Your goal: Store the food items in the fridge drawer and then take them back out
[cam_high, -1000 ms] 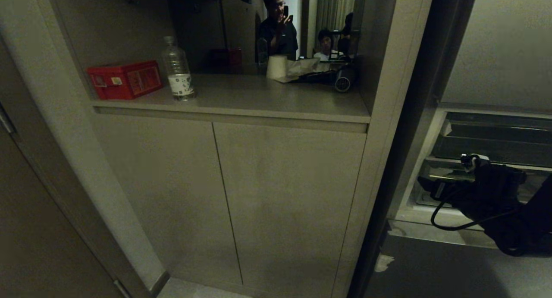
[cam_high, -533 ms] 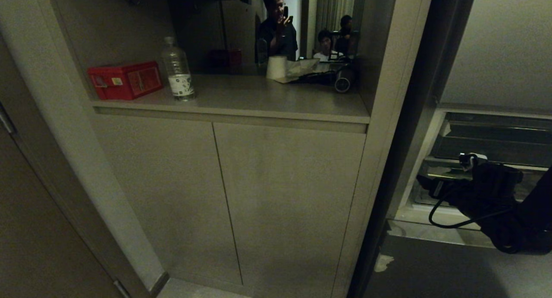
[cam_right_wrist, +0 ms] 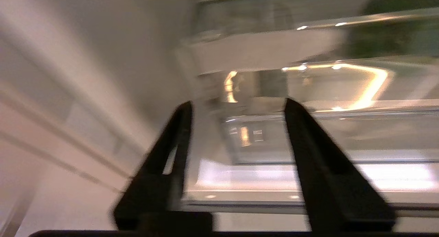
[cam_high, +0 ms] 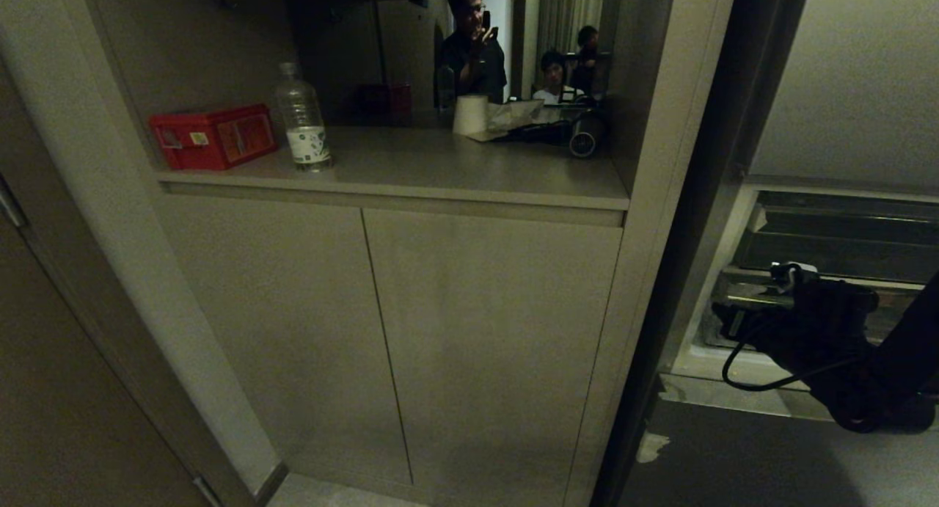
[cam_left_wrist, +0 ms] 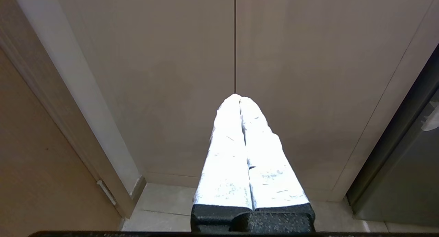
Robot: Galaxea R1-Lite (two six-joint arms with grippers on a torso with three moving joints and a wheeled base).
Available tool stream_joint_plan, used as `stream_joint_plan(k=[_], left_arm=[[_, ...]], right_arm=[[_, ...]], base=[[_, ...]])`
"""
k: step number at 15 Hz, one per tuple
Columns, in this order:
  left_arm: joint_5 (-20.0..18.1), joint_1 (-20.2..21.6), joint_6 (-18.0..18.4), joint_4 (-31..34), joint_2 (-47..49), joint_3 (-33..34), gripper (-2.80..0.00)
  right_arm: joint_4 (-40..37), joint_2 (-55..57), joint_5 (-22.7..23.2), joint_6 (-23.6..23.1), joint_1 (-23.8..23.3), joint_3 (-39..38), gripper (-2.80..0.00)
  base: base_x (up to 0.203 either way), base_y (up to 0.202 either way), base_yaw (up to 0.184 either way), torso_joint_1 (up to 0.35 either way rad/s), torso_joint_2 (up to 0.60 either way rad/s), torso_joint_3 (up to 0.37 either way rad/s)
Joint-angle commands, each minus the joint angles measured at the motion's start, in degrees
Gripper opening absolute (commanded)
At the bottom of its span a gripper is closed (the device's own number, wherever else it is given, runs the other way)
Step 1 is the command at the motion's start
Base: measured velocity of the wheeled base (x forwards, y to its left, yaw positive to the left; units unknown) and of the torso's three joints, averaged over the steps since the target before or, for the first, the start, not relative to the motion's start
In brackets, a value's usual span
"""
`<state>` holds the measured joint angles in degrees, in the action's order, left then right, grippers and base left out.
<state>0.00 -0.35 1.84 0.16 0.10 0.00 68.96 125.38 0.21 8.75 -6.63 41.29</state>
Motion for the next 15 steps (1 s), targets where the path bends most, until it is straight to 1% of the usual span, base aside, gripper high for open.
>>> stream_joint_plan(k=[1, 4, 9, 11, 15], left_arm=[[0.0, 0.0, 0.0, 0.0, 0.1, 0.0, -2.8], [0.0, 0.0, 0.0, 0.0, 0.1, 0.0, -2.8], [0.0, 0.0, 0.0, 0.0, 0.1, 0.0, -2.8], [0.0, 0.0, 0.0, 0.0, 0.1, 0.0, -2.8], [0.0, 0.0, 0.0, 0.0, 0.1, 0.0, -2.8]], right_arm=[[0.5, 0.2, -0.2, 0.0, 1.7, 0.0, -2.8], [0.4, 0.3, -0.5, 0.0, 2.6, 0.1, -2.8], [0.4, 0.0, -0.8, 0.1, 2.7, 0.1, -2.8], [0.4, -0.7, -0.9, 0.1, 2.7, -0.8, -2.8], [0.4, -4.4, -0.9, 0.2, 2.6, -5.1, -2.8]], base=[[0.0, 0.0, 0.0, 0.0, 0.0, 0.0], [0.0, 0.0, 0.0, 0.0, 0.0, 0.0], [0.0, 0.0, 0.0, 0.0, 0.0, 0.0], [0.0, 0.0, 0.0, 0.0, 0.0, 0.0], [0.0, 0.0, 0.0, 0.0, 0.0, 0.0]])
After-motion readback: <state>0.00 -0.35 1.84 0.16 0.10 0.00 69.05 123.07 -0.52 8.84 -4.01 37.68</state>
